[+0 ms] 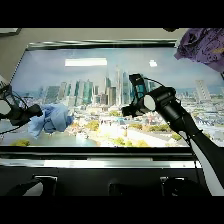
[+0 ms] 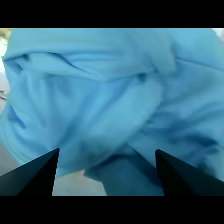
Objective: Fold the clothes and pants, and hang the long-sleeved shirts on hangers.
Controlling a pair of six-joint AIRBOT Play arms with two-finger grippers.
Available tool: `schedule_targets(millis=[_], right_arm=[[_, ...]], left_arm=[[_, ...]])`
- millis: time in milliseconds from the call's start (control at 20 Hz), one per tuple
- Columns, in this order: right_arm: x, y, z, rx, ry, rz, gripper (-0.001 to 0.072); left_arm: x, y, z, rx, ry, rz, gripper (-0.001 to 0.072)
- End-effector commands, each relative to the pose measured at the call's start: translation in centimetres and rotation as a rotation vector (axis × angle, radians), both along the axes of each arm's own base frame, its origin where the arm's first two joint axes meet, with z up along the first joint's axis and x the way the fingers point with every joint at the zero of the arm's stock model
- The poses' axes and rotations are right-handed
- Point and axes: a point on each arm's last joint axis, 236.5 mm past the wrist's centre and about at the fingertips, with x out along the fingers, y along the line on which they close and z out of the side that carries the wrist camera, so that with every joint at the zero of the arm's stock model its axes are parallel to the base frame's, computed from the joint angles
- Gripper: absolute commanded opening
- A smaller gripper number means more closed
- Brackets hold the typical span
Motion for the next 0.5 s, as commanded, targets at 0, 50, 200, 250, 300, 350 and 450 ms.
schedule_targets(millis=[0,50,200,250,300,350,450], right_arm=[[0.0,0.0,0.1,0.000,-0.002,0.001,0.0037],[0.0,0.0,0.1,0.001,-0.001,0.001,0.0037],[0.0,0.0,0.1,0.001,-0.002,0.001,0.0037],[0.1,0.1,0.1,0.003,-0.006,0.001,0.0037],[0.3,0.2,0.2,0.008,-0.016,0.001,0.0037],[0.5,0.3,0.3,0.013,-0.024,0.000,0.0038],[0.6,0.4,0.4,0.018,-0.029,-0.002,0.0038]], left_arm=[[1.5,3.0,-3.7,0.011,-0.031,0.063,0.0720],[2.0,3.1,-4.9,0.008,-0.025,0.062,0.0720],[1.9,2.5,-8.5,-0.035,0.048,0.073,0.0720],[1.8,2.0,-9.1,-0.059,0.061,0.070,0.0720],[2.1,1.3,-9.2,-0.086,0.053,0.061,0.0701],[2.5,0.6,-8.9,-0.115,0.036,0.047,0.0511],[3.7,-1.7,-7.8,-0.195,-0.007,-0.025,0.0021]])
